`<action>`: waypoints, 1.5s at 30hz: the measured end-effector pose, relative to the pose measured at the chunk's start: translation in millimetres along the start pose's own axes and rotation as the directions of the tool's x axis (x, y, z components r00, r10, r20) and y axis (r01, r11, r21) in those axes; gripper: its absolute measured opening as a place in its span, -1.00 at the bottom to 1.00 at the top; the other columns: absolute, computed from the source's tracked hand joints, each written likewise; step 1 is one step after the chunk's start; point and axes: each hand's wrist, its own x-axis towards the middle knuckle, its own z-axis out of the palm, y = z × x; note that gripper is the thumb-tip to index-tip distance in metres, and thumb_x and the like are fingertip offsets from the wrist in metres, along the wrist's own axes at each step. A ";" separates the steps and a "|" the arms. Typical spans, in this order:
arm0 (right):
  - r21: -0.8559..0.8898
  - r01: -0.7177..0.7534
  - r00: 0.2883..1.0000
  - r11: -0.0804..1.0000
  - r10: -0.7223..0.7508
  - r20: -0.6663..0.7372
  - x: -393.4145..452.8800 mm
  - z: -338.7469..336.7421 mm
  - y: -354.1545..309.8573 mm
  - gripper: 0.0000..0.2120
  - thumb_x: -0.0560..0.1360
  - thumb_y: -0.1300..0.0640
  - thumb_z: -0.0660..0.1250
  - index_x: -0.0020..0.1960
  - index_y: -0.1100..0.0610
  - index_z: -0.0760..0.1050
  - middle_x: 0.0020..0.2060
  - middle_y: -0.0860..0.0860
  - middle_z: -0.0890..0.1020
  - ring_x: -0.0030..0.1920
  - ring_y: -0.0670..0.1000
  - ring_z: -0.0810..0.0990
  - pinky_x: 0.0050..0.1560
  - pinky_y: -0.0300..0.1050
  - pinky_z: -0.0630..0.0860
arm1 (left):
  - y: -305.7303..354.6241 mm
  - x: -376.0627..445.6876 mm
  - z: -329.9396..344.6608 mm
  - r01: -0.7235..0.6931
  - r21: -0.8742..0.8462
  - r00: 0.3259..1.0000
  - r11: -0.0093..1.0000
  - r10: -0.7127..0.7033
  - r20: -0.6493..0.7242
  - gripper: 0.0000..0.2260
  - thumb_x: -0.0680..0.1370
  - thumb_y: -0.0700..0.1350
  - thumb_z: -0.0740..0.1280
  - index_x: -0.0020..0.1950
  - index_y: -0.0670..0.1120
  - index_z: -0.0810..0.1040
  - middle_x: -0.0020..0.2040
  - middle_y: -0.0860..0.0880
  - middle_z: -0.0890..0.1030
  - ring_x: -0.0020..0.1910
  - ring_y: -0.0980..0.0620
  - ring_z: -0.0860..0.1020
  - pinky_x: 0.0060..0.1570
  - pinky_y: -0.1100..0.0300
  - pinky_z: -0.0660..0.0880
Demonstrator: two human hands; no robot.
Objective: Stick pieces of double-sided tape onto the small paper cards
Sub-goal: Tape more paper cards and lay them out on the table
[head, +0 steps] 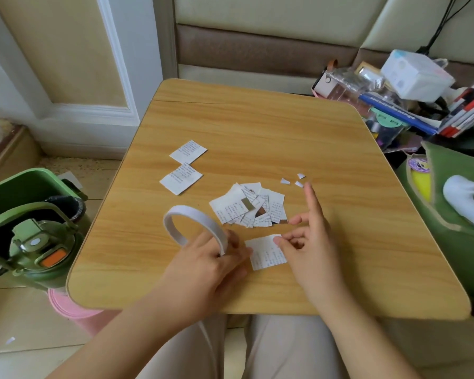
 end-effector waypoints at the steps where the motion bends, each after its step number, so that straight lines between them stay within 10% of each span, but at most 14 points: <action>1: -0.026 0.012 1.000 1.000 -0.012 -0.014 -1.2 0.2 0.9 0.02 0.36 0.39 0.47 0.38 -0.41 -0.03 -0.07 -0.01 0.47 -0.25 -0.10 0.57 -0.17 -0.40 0.45 | 0.8 -1.1 1.3 -0.013 0.000 1.000 1.000 0.013 0.024 -0.70 0.51 0.02 0.23 0.12 -0.06 0.64 0.04 -0.04 0.57 -0.06 -0.04 0.54 -0.10 0.11 0.52; 5: -0.038 0.003 1.000 0.999 -0.002 0.012 -3.6 -3.3 0.0 -0.09 0.40 0.34 0.44 0.39 -0.34 0.03 -0.05 -0.08 0.46 -0.22 -0.11 0.56 -0.14 -0.42 0.44 | -0.3 -0.2 3.7 -0.039 0.027 0.997 0.999 0.037 0.066 -0.69 0.52 0.04 0.22 0.12 -0.07 0.64 0.13 -0.04 0.60 0.01 -0.08 0.58 -0.08 0.01 0.56; 9: 0.055 -0.106 0.994 0.993 0.106 0.001 -3.3 -25.8 -15.4 -0.71 0.49 0.26 0.36 0.10 -0.07 0.55 -0.23 -0.10 0.43 -0.35 -0.15 0.41 -0.26 -0.34 0.38 | 0.9 0.7 2.5 -0.057 0.018 0.998 0.998 0.056 0.034 -0.69 0.53 0.02 0.21 0.10 -0.08 0.65 0.12 -0.03 0.62 -0.02 -0.09 0.57 -0.10 0.01 0.56; 12: 0.397 -0.589 0.801 0.704 0.442 0.403 -4.3 -45.6 -29.6 -0.77 0.59 0.23 0.18 -0.01 0.20 0.62 -0.49 -0.05 0.25 -0.55 -0.13 0.13 -0.54 -0.28 0.06 | -1.6 2.2 3.8 -0.077 0.005 0.996 0.997 0.076 0.048 -0.70 0.54 0.00 0.21 0.10 -0.09 0.65 0.15 -0.01 0.61 -0.01 -0.12 0.57 -0.11 -0.03 0.55; 16: 0.231 -0.742 0.621 0.630 0.516 0.590 -7.4 -46.4 -34.2 -0.73 0.59 0.24 0.12 -0.01 0.29 0.59 -0.53 -0.04 0.19 -0.57 -0.12 0.04 -0.51 -0.29 -0.07 | -3.9 4.3 5.3 -0.090 0.004 0.994 0.996 0.089 0.065 -0.73 0.52 -0.01 0.22 0.07 -0.07 0.63 0.15 -0.01 0.61 -0.06 -0.12 0.56 -0.13 -0.04 0.55; 45: 0.140 -0.723 0.634 0.677 0.568 0.524 -8.7 -35.1 -33.8 -0.71 0.58 0.29 0.05 0.09 0.23 0.53 -0.55 -0.06 0.23 -0.56 -0.10 0.05 -0.53 -0.31 -0.03 | -3.2 6.1 2.1 -0.087 0.029 0.993 0.996 0.084 0.079 -0.71 0.51 0.01 0.22 0.08 -0.10 0.62 0.14 -0.01 0.60 0.01 -0.12 0.56 -0.11 -0.04 0.55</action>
